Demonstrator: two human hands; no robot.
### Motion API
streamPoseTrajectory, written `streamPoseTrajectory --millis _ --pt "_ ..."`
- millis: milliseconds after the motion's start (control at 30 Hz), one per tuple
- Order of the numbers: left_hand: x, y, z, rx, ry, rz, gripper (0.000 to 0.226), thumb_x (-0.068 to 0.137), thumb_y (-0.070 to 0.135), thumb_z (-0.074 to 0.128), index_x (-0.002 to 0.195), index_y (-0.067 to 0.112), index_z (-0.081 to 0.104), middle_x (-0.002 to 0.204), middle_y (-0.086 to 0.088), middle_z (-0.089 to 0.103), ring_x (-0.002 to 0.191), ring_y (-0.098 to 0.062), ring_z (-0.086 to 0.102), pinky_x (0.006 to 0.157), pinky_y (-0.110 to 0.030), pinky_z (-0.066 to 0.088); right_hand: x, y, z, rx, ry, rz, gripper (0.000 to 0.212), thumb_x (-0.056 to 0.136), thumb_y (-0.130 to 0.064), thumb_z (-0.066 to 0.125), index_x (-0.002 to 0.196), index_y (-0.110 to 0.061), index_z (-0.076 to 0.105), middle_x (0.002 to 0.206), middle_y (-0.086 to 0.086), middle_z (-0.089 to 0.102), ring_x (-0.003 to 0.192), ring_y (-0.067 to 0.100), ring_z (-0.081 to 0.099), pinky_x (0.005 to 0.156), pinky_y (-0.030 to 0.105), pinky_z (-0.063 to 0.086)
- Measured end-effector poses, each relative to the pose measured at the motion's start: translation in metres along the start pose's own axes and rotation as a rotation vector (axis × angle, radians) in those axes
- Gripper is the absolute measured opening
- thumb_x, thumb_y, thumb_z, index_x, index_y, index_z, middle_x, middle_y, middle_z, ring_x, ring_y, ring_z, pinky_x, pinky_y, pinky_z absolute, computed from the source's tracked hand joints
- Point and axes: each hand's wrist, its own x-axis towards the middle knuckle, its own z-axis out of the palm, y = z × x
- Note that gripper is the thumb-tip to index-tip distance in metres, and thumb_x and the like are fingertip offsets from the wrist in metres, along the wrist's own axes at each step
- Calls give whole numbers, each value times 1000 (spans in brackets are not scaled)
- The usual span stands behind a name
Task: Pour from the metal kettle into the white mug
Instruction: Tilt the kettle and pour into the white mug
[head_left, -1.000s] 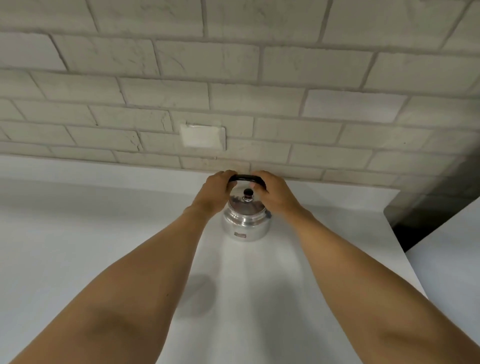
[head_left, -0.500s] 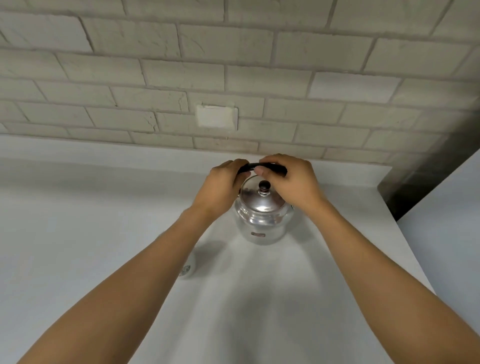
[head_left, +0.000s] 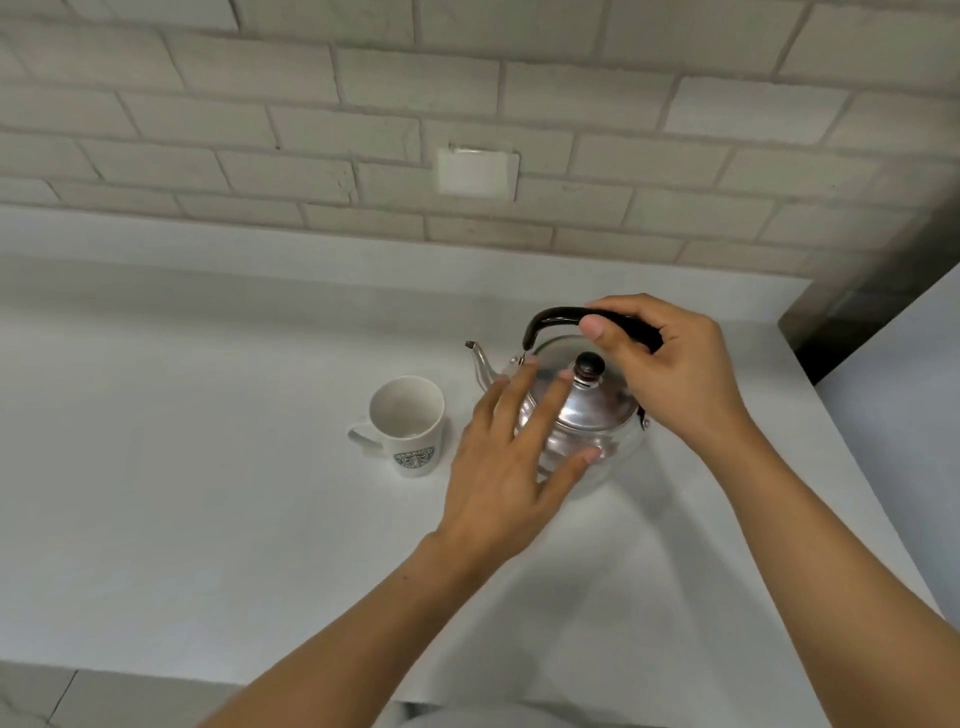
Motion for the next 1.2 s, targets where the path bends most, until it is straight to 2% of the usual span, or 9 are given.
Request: streamPoseTrajectory --millis 133,300,467,567,633,733,800,1067,1200 --pt "-2 -3 6 58 -60 13 81 101 67 43 168 29 20 179 -3 9 165 -38 6 131 -51 20 -11 -7 6 -15 -20 4 22 92 -43 73 108 -28 79 101 -19 78 100 -2 71 86 11 51" --pt "-5 -6 7 -64 -123 -60 91 101 68 41 170 19 7 179 2 5 164 -20 -11 132 -41 10 -15 -16 12 -37 -59 -7 19 90 -43 74 106 -34 79 103 -27 75 98 -7 70 82 6 49" --pt "-9 -3 5 -122 -68 -107 88 102 66 44 170 22 8 179 5 7 163 -12 -11 130 -31 6 -9 -26 18 -109 -114 -41 19 91 -42 73 107 -32 79 101 -25 76 97 -7 70 82 6 48" --pt "-11 -2 3 -143 -52 -169 86 103 66 46 170 24 10 179 8 6 165 -15 -8 121 -21 1 -4 -35 24 -169 -175 -82 18 92 -41 73 106 -33 79 95 -28 75 97 -10 68 81 3 46" --pt "-11 -2 2 -179 -53 -196 85 104 64 45 170 24 10 179 9 6 166 -15 -5 122 -24 7 1 -41 29 -220 -217 -117 21 92 -41 73 109 -30 79 97 -23 76 98 -6 69 83 5 48" --pt "-11 -1 -1 -280 -43 -220 82 106 60 47 170 21 12 178 8 10 166 -15 0 132 -40 21 9 -51 34 -289 -272 -168 26 92 -40 73 113 -27 80 104 -15 78 100 -1 68 86 6 48" --pt "-11 1 -2 -331 -38 -242 82 106 59 45 170 21 11 178 7 9 166 -14 -1 132 -45 21 15 -57 36 -334 -312 -209 25 92 -41 73 113 -27 79 105 -14 78 100 0 67 86 6 47" --pt "-1 4 -6 -472 27 -295 79 109 55 42 170 23 5 179 10 6 165 -7 0 134 -41 15 39 -83 48 -483 -434 -328 32 92 -47 71 118 -28 79 95 -8 76 83 4 62 82 28 53" --pt "5 5 -8 -566 67 -296 75 109 48 47 170 20 13 176 4 19 164 -13 14 131 -46 25 50 -93 54 -566 -507 -353 38 94 -53 66 123 -31 76 97 -4 75 91 16 68 82 42 55"
